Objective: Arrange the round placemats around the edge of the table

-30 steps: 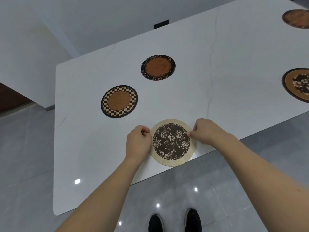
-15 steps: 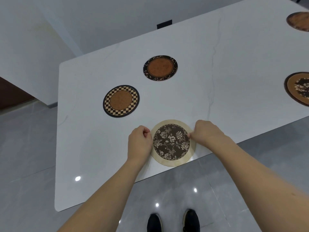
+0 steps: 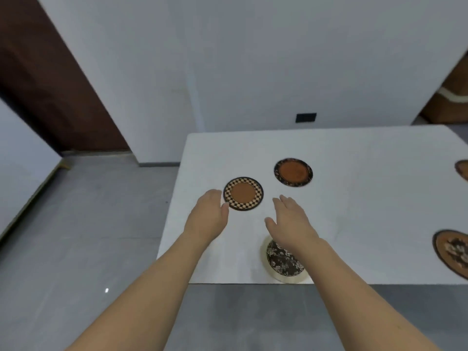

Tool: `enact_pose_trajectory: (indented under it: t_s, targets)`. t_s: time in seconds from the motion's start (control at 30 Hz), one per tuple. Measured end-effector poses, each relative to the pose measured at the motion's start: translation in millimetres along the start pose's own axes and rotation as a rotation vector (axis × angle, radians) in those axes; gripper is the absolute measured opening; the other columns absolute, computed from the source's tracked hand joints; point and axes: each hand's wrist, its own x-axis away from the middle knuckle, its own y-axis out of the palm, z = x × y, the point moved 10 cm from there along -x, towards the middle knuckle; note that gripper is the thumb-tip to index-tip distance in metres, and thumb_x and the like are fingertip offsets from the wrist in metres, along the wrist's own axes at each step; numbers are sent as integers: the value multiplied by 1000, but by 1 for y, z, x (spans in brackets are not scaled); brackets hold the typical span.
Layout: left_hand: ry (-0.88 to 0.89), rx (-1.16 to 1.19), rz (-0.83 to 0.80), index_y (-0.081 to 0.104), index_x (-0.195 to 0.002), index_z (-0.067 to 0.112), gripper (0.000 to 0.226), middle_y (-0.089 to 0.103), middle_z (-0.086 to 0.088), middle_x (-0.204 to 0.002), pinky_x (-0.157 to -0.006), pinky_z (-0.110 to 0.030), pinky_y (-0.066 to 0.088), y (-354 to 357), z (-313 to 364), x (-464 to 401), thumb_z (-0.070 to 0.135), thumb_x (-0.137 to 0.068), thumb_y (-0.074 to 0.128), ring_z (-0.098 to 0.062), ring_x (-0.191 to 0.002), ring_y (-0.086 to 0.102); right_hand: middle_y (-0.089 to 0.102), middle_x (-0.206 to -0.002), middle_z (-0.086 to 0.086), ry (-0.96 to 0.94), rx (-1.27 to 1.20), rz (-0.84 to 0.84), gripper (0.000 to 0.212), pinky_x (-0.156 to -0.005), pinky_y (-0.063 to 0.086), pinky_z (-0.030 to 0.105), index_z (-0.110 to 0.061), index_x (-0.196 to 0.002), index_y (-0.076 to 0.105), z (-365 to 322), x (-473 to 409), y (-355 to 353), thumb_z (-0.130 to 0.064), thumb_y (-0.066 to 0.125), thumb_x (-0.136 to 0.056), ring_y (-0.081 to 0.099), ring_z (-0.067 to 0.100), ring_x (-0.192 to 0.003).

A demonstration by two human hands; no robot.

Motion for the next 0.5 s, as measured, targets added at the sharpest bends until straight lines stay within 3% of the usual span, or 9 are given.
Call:
enact_pose_trajectory:
  t_s: [0.2, 0.33, 0.5]
  targets:
    - [-58, -79, 209, 35, -143, 1, 48, 37, -18, -151, -113, -36, 23, -123, -42, 35, 25, -102, 39, -31, -139, 32, 23, -156, 13, -227, 82, 78, 57, -116, 14, 36, -4, -148, 25, -117, 10, -44, -29, 38, -98, 19, 28, -143]
    - [-131, -188, 284, 29, -148, -1, 52, 29, -19, -155, -117, -32, 12, -187, -100, 64, 24, -102, 38, -28, -144, 25, 18, -159, 13, -352, 98, 59, 60, -117, 12, 37, -4, -150, 19, -199, 13, -44, -30, 36, -99, 14, 27, -145]
    - [-175, -215, 350, 31, -147, 1, 53, 30, -18, -155, -119, -37, 12, -251, -158, 87, 25, -102, 39, -30, -145, 23, 21, -157, 14, -440, 118, 49, 60, -117, 13, 37, -3, -149, 21, -291, 13, -34, -29, 38, -97, 16, 29, -145]
